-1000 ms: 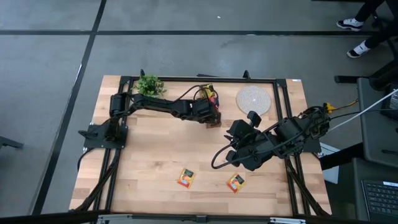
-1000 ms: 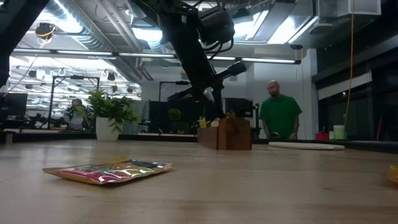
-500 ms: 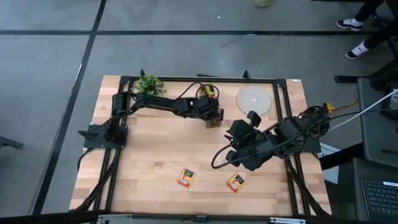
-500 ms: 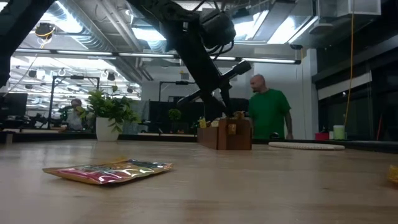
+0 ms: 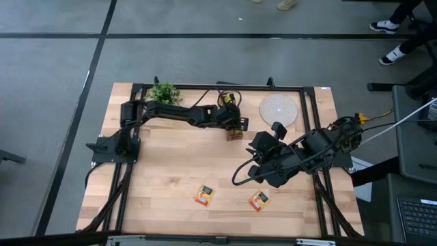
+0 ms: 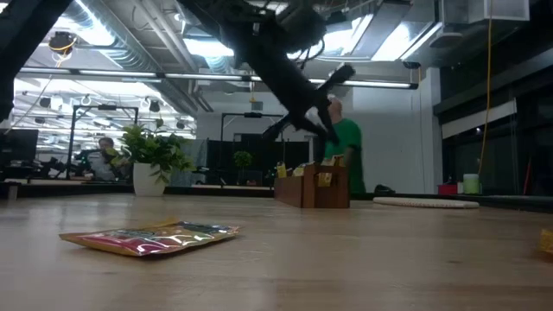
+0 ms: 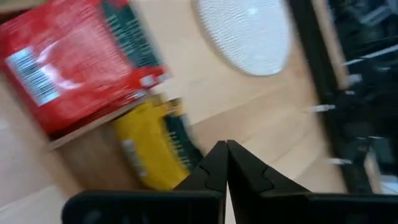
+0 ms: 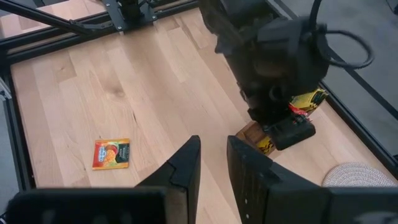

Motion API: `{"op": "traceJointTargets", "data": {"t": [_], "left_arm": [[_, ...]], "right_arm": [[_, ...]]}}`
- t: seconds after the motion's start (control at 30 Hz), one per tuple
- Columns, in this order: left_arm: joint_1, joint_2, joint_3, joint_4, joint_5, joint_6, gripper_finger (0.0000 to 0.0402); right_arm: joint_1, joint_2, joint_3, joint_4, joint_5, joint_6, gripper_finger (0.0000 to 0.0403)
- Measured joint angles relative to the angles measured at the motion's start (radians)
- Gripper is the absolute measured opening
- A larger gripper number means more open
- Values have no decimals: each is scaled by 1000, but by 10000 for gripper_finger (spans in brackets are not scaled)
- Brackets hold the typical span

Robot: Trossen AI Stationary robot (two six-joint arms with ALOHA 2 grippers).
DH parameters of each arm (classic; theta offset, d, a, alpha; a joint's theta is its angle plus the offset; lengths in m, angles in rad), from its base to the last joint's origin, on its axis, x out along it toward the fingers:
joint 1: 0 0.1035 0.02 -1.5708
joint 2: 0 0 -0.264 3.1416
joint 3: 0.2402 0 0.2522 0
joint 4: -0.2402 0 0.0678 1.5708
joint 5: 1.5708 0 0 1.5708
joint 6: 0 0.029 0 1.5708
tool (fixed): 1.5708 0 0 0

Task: Pick & Place Tea
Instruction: Put the orange tea bag into the left section of the wooden organizer

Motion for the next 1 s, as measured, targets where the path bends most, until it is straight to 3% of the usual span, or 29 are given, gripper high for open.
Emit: {"op": "traceJointTargets", "data": {"t": [0.2, 0.37, 0.47, 0.6, 0.83, 1.0], "left_arm": [[-11, -100, 1, -13, -27, 121, 3], [-31, -238, 1, -39, -21, 393, 10], [-62, -328, 1, -109, -14, 525, 16], [-102, -435, 1, -235, -25, 569, 31], [-203, -538, 1, -447, -80, 566, 97], [-282, -566, 1, -527, -135, 567, 166]], "right_arm": [[0, 0, 0, 0, 0, -1, 82], [2, 0, 0, 0, -20, -4, 82], [6, 0, 0, 0, -26, -39, 82], [10, 0, 0, 0, -38, -76, 82], [10, 11, 0, 1, -91, -44, 88], [26, 14, -63, 4, -165, 26, 125]]}}
